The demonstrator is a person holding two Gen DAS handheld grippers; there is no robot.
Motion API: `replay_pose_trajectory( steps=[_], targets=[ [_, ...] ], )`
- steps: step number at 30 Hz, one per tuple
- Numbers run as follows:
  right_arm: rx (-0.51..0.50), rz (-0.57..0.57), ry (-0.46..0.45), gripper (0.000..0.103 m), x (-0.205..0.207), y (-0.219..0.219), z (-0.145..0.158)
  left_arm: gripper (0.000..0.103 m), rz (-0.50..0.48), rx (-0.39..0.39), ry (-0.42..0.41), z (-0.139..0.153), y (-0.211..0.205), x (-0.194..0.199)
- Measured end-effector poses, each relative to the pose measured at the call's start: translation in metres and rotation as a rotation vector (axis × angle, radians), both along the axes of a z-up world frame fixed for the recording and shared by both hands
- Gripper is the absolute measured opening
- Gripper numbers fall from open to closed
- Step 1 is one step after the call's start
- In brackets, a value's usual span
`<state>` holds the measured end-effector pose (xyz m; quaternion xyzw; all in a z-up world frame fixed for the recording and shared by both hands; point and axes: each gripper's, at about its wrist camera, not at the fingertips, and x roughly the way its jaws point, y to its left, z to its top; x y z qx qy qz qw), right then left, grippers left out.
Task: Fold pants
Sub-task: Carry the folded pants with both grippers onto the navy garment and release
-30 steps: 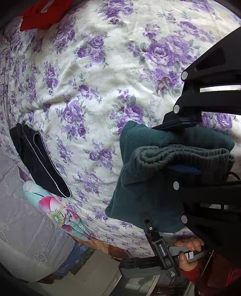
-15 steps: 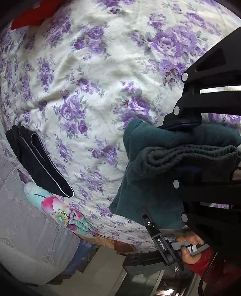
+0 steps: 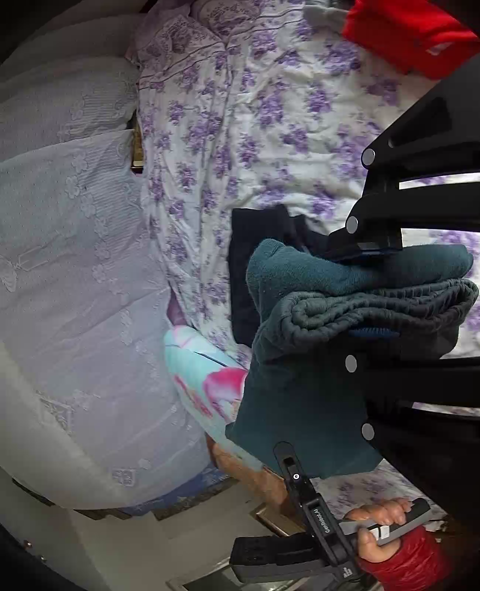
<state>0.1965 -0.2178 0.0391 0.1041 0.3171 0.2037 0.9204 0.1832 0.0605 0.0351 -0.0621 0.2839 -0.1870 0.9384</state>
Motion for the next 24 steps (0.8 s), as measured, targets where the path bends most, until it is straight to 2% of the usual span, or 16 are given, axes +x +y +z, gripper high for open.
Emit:
replay_pose_trajectory(
  steps=[3, 6, 9, 13, 14, 16, 17, 18, 19, 20, 22, 24],
  targets=[
    [0.04, -0.066, -0.038, 0.027, 0.044, 0.0, 0.003, 0.01, 0.03, 0.024, -0.022, 0.007, -0.005, 0.044],
    [0.02, -0.098, -0.059, 0.027, 0.086, 0.01, -0.005, 0.01, 0.071, 0.021, -0.018, 0.001, -0.005, 0.08],
    [-0.008, -0.095, -0.044, 0.027, 0.122, 0.023, -0.021, 0.01, 0.11, -0.004, 0.015, -0.016, 0.001, 0.117],
    [-0.107, -0.087, -0.006, 0.03, 0.171, 0.04, -0.058, 0.01, 0.153, -0.018, 0.098, -0.06, 0.012, 0.163],
    [-0.146, -0.09, 0.035, 0.034, 0.184, 0.044, -0.074, 0.012, 0.168, -0.02, 0.146, -0.077, 0.015, 0.174],
    [-0.229, -0.117, 0.122, 0.044, 0.205, 0.048, -0.112, 0.023, 0.216, -0.005, 0.274, -0.118, 0.02, 0.192],
    [-0.225, -0.132, 0.111, 0.049, 0.207, 0.046, -0.124, 0.03, 0.217, -0.026, 0.308, -0.136, 0.024, 0.196],
    [-0.209, -0.148, 0.088, 0.062, 0.206, 0.044, -0.13, 0.032, 0.214, -0.062, 0.293, -0.147, 0.029, 0.195],
    [-0.201, -0.17, 0.083, 0.07, 0.207, 0.041, -0.134, 0.032, 0.208, -0.077, 0.265, -0.151, 0.031, 0.193],
    [-0.171, -0.176, 0.089, 0.071, 0.208, 0.037, -0.138, 0.033, 0.195, -0.071, 0.247, -0.152, 0.032, 0.193],
    [-0.108, -0.193, 0.103, 0.087, 0.211, 0.028, -0.146, 0.033, 0.179, -0.055, 0.211, -0.154, 0.03, 0.193],
    [-0.039, -0.203, 0.123, 0.091, 0.213, 0.019, -0.155, 0.034, 0.167, -0.055, 0.168, -0.158, 0.03, 0.189]
  ],
)
